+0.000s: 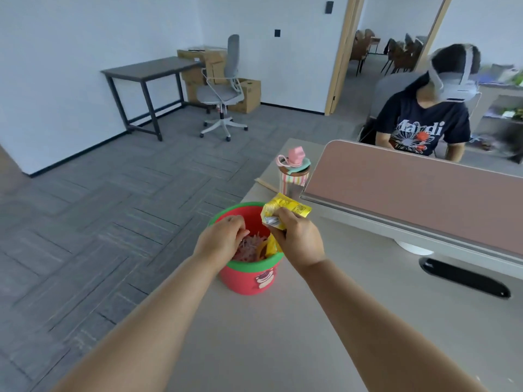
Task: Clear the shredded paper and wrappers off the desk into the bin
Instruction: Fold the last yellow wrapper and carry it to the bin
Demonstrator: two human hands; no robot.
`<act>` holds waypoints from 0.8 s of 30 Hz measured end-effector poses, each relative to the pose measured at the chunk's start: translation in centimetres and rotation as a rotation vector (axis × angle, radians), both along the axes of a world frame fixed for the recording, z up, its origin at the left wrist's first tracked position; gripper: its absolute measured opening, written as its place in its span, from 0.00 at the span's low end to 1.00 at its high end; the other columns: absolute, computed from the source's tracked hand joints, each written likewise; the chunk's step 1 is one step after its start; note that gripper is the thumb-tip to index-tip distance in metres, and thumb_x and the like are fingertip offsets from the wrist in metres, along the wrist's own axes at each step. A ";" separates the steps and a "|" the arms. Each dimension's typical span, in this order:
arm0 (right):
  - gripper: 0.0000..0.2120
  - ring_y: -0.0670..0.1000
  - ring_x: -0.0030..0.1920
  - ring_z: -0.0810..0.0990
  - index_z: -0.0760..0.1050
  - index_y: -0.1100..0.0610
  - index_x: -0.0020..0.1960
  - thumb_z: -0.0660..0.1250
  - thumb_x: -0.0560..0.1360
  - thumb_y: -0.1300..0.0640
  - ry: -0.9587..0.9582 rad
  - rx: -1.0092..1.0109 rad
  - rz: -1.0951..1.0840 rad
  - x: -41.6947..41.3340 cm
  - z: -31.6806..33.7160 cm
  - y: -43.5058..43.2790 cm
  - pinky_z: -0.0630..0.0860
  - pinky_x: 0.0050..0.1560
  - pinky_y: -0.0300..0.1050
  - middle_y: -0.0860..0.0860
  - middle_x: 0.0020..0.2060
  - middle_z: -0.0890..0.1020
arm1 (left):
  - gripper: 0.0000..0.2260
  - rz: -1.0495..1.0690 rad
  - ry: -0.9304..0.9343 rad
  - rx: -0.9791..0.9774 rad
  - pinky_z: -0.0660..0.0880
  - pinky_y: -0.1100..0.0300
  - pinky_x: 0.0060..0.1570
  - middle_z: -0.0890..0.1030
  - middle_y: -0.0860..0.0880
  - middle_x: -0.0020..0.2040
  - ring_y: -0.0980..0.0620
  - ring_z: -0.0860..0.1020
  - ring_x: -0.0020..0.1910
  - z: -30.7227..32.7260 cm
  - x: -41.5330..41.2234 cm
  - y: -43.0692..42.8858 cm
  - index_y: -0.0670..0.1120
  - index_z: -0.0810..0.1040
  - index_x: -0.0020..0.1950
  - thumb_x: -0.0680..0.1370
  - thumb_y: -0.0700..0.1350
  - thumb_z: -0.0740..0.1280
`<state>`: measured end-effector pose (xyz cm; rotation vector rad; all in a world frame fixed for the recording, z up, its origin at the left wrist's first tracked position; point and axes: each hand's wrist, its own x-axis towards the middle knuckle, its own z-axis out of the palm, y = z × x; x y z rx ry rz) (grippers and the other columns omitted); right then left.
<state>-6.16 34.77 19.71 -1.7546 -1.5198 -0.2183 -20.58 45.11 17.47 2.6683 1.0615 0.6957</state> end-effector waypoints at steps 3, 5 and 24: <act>0.10 0.63 0.30 0.78 0.77 0.63 0.46 0.68 0.69 0.57 -0.049 0.026 0.021 -0.5 0.2 2.5 0.71 0.26 0.47 0.60 0.35 0.82 | 0.09 -0.116 0.256 -0.011 0.66 0.56 0.47 0.78 0.52 0.47 0.49 0.74 0.50 -0.5 0.2 1.8 0.49 0.81 0.46 0.78 0.50 0.62; 0.09 0.63 0.31 0.78 0.77 0.63 0.47 0.70 0.70 0.59 -0.046 -0.009 0.019 -0.6 -0.1 3.9 0.69 0.28 0.45 0.61 0.36 0.82 | 0.10 -0.105 0.292 -0.002 0.61 0.55 0.55 0.76 0.53 0.54 0.50 0.69 0.56 -0.9 -0.4 2.5 0.51 0.82 0.48 0.77 0.52 0.62; 0.16 0.58 0.61 0.67 0.67 0.51 0.64 0.55 0.77 0.52 -0.343 -0.819 0.029 -3.7 -2.6 6.0 0.61 0.60 0.57 0.53 0.62 0.73 | 0.08 -0.069 -0.222 0.069 0.73 0.55 0.32 0.77 0.49 0.40 0.47 0.77 0.40 -1.9 -4.6 -0.1 0.45 0.75 0.43 0.72 0.45 0.58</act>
